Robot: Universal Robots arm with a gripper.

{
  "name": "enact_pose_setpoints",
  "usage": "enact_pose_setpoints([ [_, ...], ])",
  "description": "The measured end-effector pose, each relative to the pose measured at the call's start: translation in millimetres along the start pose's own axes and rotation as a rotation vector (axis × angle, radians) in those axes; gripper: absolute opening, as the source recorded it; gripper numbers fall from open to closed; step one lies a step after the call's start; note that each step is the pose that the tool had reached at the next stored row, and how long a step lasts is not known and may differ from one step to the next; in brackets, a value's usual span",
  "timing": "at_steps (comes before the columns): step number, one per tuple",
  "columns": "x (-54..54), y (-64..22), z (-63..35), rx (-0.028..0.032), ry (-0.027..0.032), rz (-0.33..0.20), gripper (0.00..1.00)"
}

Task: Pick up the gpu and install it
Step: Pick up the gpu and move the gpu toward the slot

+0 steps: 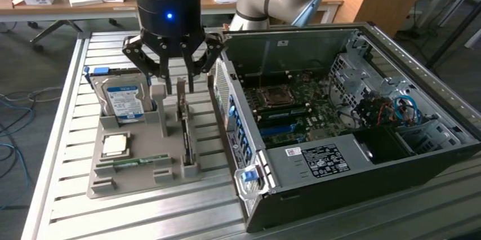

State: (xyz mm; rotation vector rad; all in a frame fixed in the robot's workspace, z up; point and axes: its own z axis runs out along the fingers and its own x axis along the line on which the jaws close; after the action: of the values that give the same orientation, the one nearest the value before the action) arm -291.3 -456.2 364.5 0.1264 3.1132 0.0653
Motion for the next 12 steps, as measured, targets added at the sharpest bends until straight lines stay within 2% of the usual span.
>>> enact_pose_setpoints([
  [12,0.5,-0.9,21.8,-0.0011,0.0000,0.000,0.41],
])
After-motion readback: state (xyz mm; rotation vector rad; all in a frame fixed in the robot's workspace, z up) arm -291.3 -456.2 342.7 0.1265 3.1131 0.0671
